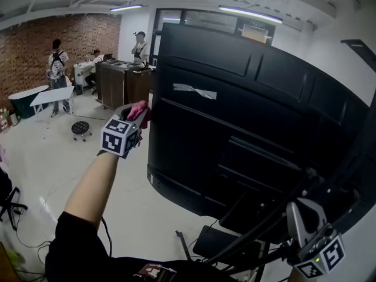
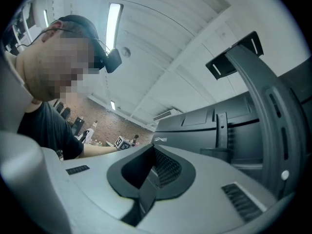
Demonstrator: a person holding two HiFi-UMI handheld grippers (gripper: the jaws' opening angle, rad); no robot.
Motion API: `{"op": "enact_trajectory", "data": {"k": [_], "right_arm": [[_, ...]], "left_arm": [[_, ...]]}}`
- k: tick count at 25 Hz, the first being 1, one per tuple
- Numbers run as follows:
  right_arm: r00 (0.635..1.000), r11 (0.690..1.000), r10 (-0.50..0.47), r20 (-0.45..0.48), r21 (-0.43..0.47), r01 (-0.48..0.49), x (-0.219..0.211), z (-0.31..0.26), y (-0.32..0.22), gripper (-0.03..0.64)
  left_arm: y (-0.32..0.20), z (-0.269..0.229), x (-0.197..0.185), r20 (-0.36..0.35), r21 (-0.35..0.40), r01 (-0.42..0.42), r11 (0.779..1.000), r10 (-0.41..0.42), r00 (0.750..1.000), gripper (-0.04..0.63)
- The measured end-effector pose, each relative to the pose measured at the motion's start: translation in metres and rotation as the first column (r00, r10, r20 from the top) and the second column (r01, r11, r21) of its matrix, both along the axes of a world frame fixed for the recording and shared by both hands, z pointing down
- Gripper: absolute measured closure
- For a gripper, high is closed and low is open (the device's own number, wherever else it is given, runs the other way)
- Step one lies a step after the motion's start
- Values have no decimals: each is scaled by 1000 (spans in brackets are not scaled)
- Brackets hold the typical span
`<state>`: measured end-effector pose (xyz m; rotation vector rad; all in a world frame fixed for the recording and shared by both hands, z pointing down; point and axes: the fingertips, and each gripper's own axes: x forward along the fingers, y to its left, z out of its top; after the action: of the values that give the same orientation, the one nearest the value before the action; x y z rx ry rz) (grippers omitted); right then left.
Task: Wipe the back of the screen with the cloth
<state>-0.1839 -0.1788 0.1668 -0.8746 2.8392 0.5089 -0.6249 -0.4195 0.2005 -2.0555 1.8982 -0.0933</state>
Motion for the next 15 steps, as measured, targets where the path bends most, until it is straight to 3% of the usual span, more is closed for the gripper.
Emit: {"op": "enact_trajectory", "data": {"k": [8, 11, 15], "right_arm": [[997, 981, -65, -44, -188, 55, -74, 71, -14, 611], [996, 971, -76, -38, -230, 65, -73, 86, -13, 611], [997, 973, -75, -23, -222, 68, -58, 97, -12, 611]], "left_arm": [[-19, 23, 42, -56, 76, -7, 997, 12, 998, 523], [-12, 20, 80, -21, 92, -56, 994, 58, 998, 518], [1, 17, 166, 100, 105, -170, 980, 160, 982, 518]]}}
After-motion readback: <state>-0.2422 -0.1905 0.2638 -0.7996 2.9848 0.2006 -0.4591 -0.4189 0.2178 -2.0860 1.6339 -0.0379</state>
